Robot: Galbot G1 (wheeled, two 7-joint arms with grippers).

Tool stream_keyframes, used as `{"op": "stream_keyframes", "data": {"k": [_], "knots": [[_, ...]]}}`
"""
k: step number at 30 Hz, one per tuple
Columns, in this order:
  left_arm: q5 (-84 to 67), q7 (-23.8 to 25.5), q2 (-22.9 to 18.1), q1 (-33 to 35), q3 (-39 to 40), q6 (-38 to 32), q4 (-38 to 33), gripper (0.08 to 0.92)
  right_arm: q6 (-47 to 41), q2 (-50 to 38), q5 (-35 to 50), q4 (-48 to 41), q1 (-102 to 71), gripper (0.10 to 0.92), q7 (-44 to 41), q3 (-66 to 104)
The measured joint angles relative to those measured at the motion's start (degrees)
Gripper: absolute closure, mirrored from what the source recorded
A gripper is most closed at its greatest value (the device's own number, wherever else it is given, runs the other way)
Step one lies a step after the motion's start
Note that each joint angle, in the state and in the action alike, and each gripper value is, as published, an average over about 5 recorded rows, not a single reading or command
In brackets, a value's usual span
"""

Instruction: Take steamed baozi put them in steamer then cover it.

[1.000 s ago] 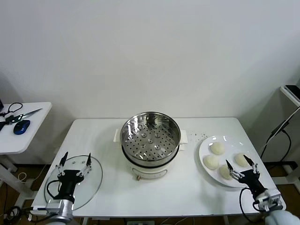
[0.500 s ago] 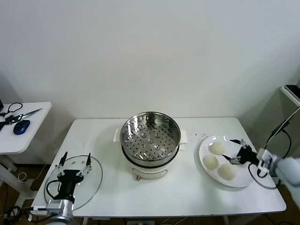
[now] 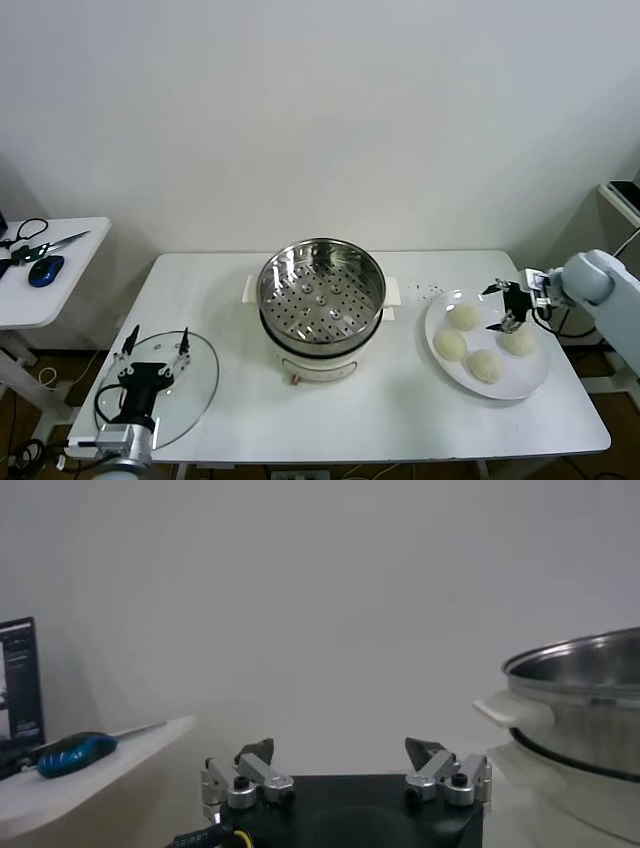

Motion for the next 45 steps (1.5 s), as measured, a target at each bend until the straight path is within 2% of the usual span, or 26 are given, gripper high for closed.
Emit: {"op": "stream_keyframes", "data": {"k": [13, 26, 37, 45], "knots": [[-0.3, -0.1, 0.5, -0.1, -0.7, 0.2, 1.0, 0.177, 1.5, 9.3, -2.6, -11.1, 6.2, 0.203, -2.1, -8.3], [-0.4, -0.1, 0.7, -0.1, -0.8, 0.2, 1.5, 0.177, 2.2, 13.8, -4.6, -16.4, 7.3, 0.207, -2.8, -10.2], [-0.5, 0.0, 1.4, -0.6, -0.8, 0.3, 1.7, 0.177, 2.6, 15.3, -4.8, -18.0, 7.5, 0.324, -3.3, -10.8], [-0.8, 0.0, 1.7, -0.5, -0.9, 0.5, 1.8, 0.177, 3.4, 14.8, -4.1, -17.5, 8.3, 0.357, -3.7, -11.3]]}}
